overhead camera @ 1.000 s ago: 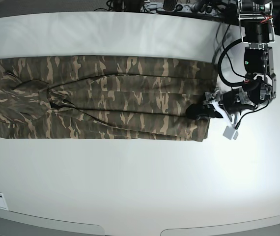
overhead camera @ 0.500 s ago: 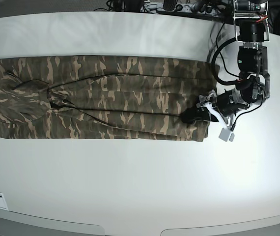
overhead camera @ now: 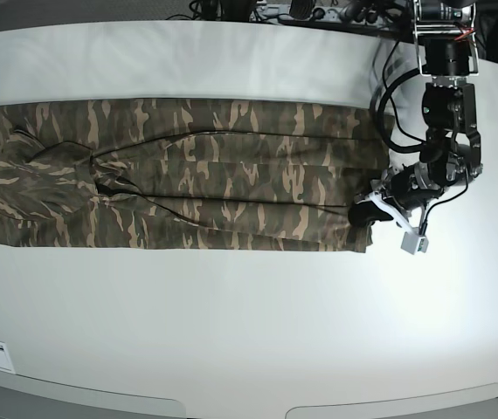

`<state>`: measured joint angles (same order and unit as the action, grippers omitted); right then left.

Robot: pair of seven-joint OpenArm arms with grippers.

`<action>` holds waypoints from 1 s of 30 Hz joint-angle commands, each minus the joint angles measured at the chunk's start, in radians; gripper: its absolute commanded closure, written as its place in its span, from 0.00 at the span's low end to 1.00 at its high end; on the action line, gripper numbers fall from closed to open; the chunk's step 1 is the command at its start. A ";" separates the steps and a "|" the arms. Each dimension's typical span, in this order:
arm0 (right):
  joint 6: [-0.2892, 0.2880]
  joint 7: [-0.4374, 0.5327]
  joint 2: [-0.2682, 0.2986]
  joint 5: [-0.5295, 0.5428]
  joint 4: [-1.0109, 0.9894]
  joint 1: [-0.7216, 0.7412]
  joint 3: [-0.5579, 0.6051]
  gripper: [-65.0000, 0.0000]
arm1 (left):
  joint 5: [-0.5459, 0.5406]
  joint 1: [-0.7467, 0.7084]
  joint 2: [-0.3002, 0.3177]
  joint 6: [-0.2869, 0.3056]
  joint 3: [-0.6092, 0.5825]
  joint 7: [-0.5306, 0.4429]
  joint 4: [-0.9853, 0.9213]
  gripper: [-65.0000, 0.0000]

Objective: Fold the T-shirt properly
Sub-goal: 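Drag the grasped strip end with the left gripper to align the edges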

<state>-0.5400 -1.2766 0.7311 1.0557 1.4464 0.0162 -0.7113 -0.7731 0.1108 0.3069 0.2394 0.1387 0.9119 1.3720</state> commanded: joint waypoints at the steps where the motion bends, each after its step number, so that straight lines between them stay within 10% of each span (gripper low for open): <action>1: -0.003 0.015 0.034 0.018 0.015 0.013 -0.010 1.00 | 0.044 -0.002 0.003 -0.010 -0.004 0.064 -0.004 1.00; 15: -0.157 0.016 0.023 0.042 0.015 -0.211 -0.010 1.00 | -0.373 0.066 0.004 0.294 -0.004 0.229 -0.004 1.00; 30: -0.158 0.150 -0.101 -0.037 0.015 -0.246 -0.009 1.00 | -0.345 0.128 0.089 0.295 -0.003 0.267 -0.004 1.00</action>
<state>-0.6933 -1.1431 0.6052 0.9993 1.4471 -0.2356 -0.7105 -1.0962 0.2142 0.3832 0.5327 0.1310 1.1877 1.3533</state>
